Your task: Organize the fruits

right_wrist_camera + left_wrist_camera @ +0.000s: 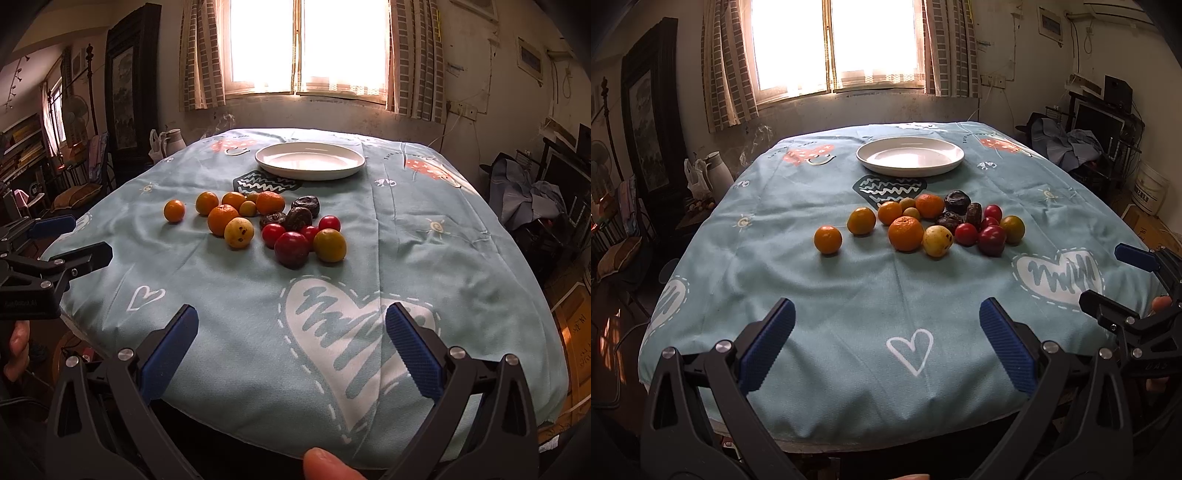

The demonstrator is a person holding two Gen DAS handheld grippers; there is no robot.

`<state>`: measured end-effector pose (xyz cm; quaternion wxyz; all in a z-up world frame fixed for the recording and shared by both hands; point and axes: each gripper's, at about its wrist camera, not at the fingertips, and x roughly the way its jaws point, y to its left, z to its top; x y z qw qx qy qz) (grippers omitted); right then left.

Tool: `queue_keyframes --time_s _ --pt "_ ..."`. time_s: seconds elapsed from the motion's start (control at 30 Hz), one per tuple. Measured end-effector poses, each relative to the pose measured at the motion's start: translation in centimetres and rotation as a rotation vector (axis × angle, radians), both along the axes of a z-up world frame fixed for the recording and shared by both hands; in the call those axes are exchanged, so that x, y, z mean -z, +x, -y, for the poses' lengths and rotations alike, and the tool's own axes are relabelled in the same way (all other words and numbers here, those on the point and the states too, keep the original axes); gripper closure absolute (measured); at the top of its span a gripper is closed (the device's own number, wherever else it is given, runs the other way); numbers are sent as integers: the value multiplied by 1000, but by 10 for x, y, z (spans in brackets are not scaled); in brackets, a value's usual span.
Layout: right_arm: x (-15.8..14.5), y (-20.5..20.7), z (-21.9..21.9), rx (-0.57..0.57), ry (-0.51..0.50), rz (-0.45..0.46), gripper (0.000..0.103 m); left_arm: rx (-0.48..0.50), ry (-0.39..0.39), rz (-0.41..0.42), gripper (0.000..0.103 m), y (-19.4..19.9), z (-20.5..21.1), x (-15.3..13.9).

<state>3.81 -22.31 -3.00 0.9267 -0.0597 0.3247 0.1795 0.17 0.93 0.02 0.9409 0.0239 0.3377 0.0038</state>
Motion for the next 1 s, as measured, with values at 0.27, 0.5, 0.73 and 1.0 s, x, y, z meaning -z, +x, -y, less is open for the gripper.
queue_keyframes --time_s 0.27,0.5,0.73,1.0 --pt "0 -11 -11 1 0 2 1 7 -3 -4 2 -1 2 1" --pt "0 -9 -13 -13 2 2 1 10 -3 -4 2 -2 3 0" --pt "-1 -8 -10 -14 -2 5 1 9 -7 1 2 -3 3 -1" --pt "0 -9 -11 -15 0 6 1 13 -12 2 2 -3 3 -1"
